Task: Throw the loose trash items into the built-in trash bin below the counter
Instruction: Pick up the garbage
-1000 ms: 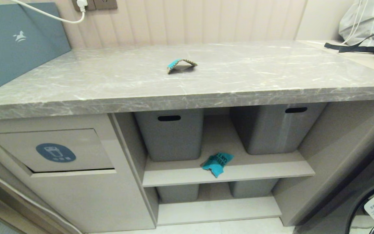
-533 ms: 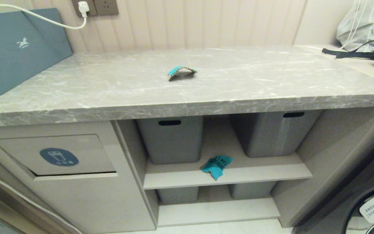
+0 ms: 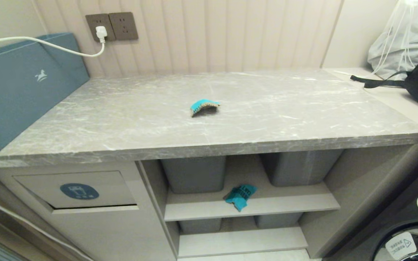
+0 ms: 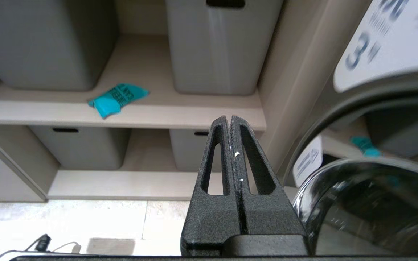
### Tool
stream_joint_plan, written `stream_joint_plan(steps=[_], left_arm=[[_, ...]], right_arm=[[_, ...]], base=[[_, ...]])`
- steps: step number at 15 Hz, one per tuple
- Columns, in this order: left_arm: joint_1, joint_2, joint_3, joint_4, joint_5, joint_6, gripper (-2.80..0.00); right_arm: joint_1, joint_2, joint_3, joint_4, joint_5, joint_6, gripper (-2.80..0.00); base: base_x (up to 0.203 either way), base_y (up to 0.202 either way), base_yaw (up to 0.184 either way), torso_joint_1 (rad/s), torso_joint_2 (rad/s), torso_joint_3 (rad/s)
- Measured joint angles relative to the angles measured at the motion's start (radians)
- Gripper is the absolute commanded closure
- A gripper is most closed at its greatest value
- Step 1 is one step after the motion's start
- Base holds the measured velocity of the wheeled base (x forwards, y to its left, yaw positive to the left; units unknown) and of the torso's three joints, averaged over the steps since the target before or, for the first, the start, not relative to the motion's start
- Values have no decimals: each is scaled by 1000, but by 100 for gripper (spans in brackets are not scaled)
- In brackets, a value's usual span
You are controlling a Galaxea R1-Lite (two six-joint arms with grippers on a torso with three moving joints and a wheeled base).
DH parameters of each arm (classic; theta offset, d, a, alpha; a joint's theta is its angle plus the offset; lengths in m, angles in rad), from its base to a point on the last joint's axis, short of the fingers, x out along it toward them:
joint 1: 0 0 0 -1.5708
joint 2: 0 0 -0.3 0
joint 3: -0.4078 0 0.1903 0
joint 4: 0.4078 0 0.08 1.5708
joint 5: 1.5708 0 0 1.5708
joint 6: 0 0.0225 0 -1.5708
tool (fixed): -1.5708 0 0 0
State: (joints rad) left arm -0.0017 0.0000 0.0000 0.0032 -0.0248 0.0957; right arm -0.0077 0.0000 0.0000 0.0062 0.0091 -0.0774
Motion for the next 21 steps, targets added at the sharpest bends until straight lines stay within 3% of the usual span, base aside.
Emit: stream_joint_plan(steps=[13, 16, 18, 19, 21], left_arm=[[0, 0, -5, -3, -3, -29, 0], [0, 41, -140, 4, -43, -58, 0], [-9, 159, -281, 3, -104, -115, 0], [-15, 245, -360, 0, -142, -156, -280], [-28, 446, -524, -3, -231, -261, -280]], right_arm=[[0, 0, 0, -2, -2, 10, 0], [0, 0, 0, -3, -5, 38, 0], [0, 0, 0, -3, -5, 57, 0], [0, 0, 0, -4, -4, 59, 0], [0, 0, 0, -4, -4, 60, 0]], base=[[0, 0, 0, 235, -512, -278], [0, 0, 0, 46, -99, -55], [0, 0, 0, 0, 0, 0], [0, 0, 0, 0, 0, 0], [0, 0, 0, 0, 0, 0]])
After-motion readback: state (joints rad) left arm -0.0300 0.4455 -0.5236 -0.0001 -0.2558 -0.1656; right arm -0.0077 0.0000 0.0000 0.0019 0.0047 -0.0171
